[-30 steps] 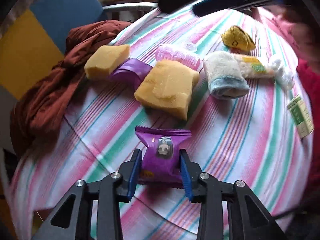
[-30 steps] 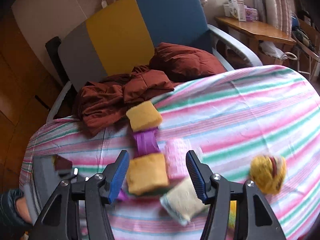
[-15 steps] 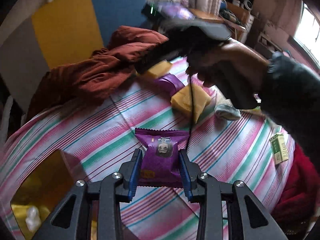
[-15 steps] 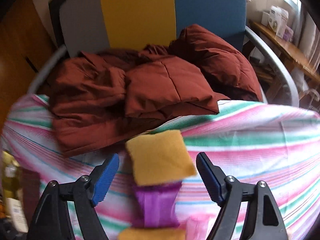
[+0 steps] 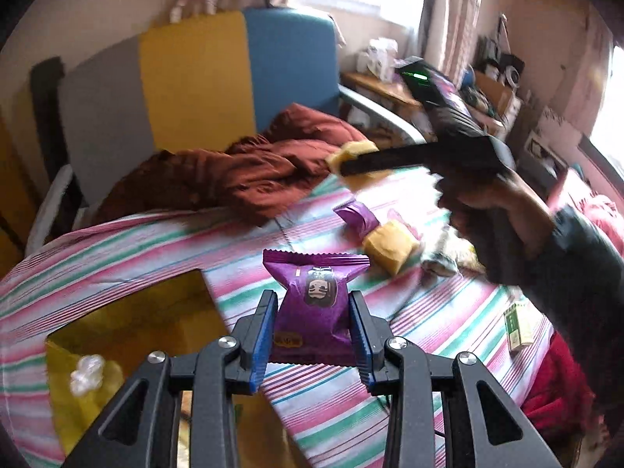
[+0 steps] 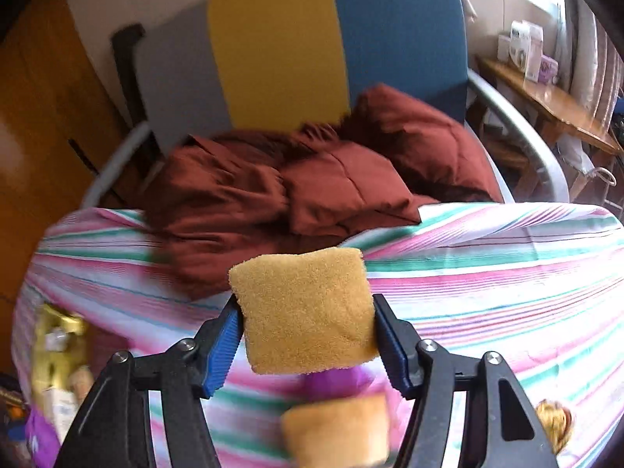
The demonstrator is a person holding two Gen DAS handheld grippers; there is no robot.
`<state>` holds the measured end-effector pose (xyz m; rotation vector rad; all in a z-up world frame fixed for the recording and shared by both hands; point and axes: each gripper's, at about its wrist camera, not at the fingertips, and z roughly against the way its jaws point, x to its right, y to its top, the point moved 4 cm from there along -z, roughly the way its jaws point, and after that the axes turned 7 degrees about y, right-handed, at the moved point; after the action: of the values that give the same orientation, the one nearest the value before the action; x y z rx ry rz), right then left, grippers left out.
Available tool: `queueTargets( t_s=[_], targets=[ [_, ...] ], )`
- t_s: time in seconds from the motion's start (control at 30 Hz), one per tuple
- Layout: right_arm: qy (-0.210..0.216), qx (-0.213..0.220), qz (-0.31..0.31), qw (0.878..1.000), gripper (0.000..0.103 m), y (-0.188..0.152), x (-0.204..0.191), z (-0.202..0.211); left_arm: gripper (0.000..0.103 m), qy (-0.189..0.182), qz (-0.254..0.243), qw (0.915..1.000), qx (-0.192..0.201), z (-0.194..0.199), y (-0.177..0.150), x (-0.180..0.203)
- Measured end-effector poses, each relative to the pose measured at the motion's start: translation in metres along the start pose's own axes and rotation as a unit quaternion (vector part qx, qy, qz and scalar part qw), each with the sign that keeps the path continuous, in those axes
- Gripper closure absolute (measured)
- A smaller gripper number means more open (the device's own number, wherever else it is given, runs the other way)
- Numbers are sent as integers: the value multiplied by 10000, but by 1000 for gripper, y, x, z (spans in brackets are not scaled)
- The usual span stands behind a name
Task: Organize objects
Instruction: 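Grasp the purple snack packet with the left tool while the right tool grasps a yellow sponge, then place the purple packet and yellow sponge into the gold tray, opening both tools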
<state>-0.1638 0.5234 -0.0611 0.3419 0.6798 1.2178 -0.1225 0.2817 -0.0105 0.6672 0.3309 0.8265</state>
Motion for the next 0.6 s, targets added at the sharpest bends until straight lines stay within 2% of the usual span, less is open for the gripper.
queueTargets(
  t_s=[0.17,0.33,0.47,0.6],
  targets=[
    [557,137,104,9983,39,-21,-53,37,66,175,468,9984,249,43,-16,-40],
    [1146,45,169,9933,39,-59,-113,52,66,561,992,9931,274,75,-53,-89],
    [1476,-154,243,9886,39,-98,-158,54,66,970,1497,9836,250,97,-96,-138],
    [1601,-357,365,9858,39,-125,-192,47,66,1350,1972,9710,89,106,-142,-178]
  ],
)
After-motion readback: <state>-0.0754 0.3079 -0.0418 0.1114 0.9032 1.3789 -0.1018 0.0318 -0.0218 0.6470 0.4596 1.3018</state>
